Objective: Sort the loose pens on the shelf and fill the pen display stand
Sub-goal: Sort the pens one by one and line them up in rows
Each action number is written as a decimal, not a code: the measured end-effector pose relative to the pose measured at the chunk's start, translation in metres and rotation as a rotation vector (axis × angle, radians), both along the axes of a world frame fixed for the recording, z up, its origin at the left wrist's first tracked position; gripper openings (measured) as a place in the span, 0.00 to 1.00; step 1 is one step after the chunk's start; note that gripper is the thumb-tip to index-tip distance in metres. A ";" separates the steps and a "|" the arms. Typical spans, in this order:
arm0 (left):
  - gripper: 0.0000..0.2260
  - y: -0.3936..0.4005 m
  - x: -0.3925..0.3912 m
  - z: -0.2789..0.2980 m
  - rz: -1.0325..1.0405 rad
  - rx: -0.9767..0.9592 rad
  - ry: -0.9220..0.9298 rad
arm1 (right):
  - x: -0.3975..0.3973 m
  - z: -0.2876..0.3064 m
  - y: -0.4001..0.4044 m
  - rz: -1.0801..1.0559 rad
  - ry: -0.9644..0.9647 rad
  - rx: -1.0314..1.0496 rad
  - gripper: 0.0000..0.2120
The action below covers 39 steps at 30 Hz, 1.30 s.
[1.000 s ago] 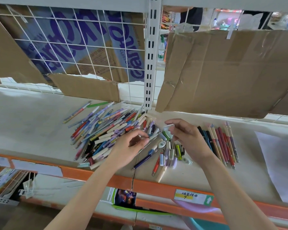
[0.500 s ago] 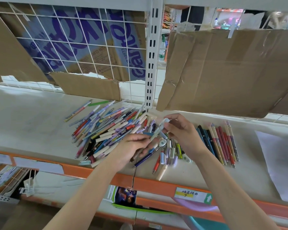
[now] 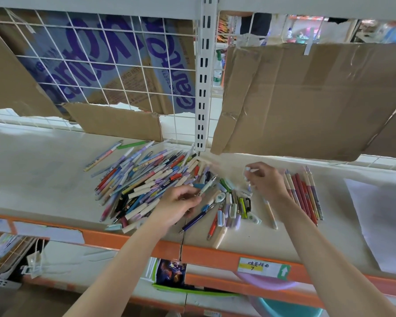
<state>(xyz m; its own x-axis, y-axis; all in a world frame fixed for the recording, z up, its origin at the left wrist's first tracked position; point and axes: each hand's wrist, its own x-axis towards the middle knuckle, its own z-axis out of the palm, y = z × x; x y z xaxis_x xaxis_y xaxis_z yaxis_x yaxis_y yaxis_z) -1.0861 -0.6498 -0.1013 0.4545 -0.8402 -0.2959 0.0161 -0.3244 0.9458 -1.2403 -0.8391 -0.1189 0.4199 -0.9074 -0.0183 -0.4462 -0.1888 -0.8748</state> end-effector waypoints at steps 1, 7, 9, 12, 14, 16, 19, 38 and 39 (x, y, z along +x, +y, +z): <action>0.05 -0.001 0.000 -0.002 0.001 0.013 -0.012 | 0.000 -0.003 0.000 0.010 0.042 -0.007 0.09; 0.06 -0.002 0.004 -0.009 0.073 0.016 -0.055 | 0.001 -0.003 0.003 0.107 0.195 -0.097 0.09; 0.06 0.001 0.007 -0.011 0.091 0.019 -0.084 | -0.001 -0.002 0.005 0.150 0.287 -0.161 0.07; 0.08 0.005 0.010 -0.013 0.105 0.030 -0.098 | -0.002 -0.001 0.011 0.234 0.415 -0.219 0.08; 0.08 0.006 0.011 -0.014 0.112 0.032 -0.102 | -0.001 -0.002 0.016 0.258 0.436 -0.226 0.08; 0.07 0.005 0.010 -0.014 0.112 0.024 -0.108 | 0.001 -0.002 0.020 0.271 0.404 -0.226 0.08; 0.08 0.004 0.009 -0.013 0.111 0.016 -0.106 | 0.007 -0.001 0.022 0.258 0.364 -0.231 0.08; 0.12 0.008 0.011 -0.007 0.053 -0.041 -0.315 | 0.014 0.025 0.035 0.426 -0.032 -0.176 0.12; 0.11 0.008 0.010 -0.006 0.050 -0.046 -0.308 | 0.013 0.025 0.035 0.445 -0.011 -0.174 0.10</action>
